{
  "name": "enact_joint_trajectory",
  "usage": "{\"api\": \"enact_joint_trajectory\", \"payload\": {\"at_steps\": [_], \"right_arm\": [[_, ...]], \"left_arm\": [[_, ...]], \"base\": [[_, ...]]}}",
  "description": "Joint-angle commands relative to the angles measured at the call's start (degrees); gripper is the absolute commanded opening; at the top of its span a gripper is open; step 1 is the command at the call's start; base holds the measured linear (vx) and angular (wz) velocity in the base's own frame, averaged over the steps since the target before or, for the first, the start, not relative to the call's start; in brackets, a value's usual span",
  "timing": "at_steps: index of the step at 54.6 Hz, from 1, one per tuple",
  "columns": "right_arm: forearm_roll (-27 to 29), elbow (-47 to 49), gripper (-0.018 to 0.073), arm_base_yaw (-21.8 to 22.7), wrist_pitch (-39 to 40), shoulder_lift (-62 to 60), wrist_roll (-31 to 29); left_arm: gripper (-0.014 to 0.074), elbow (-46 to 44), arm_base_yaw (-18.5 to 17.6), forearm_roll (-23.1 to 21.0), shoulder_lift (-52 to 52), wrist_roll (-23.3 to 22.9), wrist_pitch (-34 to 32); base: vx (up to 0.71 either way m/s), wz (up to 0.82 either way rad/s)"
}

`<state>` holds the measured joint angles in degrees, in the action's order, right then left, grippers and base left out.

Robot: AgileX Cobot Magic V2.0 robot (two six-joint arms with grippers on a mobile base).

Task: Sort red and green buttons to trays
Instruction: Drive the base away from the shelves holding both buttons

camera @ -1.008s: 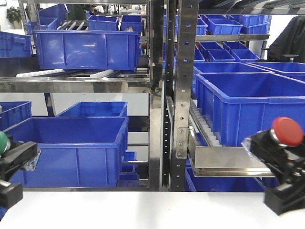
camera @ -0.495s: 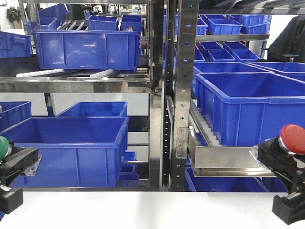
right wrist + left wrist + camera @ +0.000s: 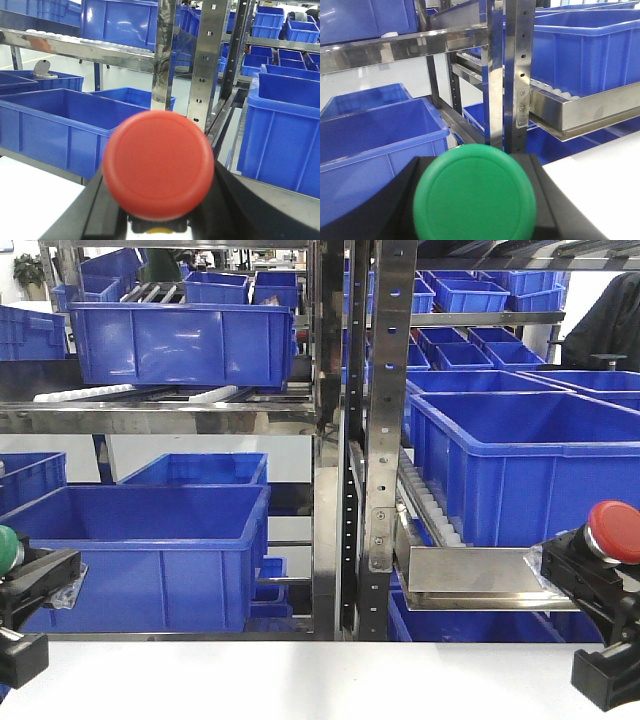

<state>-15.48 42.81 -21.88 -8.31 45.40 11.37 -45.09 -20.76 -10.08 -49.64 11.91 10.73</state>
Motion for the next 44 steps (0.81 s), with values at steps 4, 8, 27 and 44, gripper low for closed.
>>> {"api": "enact_joint_trajectory", "payload": {"at_steps": [4, 8, 27, 44], "right_arm": [[-0.58, 2.17, -0.0009, -0.1, 4.74, -0.5, -0.49], [-0.58, 2.17, -0.0009, -0.1, 4.74, -0.5, -0.49], [-0.59, 2.17, -0.0009, -0.1, 4.74, -0.37, -0.49], [-0.59, 2.17, -0.0009, -0.1, 4.74, -0.31, -0.49]], "left_arm": [[-0.0003, -1.8, 0.09, -0.4, 0.73, -0.27, -4.87], [-0.0003, -1.8, 0.09, -0.4, 0.73, -0.27, -4.87], [-0.0003, -1.8, 0.09, -0.4, 0.59, -0.28, -4.87], [-0.0003, -1.8, 0.09, -0.4, 0.59, -0.28, -4.87]], "base": [[0.0, 0.0], [0.0, 0.0], [-0.02, -0.02], [-0.1, -0.04]]}}
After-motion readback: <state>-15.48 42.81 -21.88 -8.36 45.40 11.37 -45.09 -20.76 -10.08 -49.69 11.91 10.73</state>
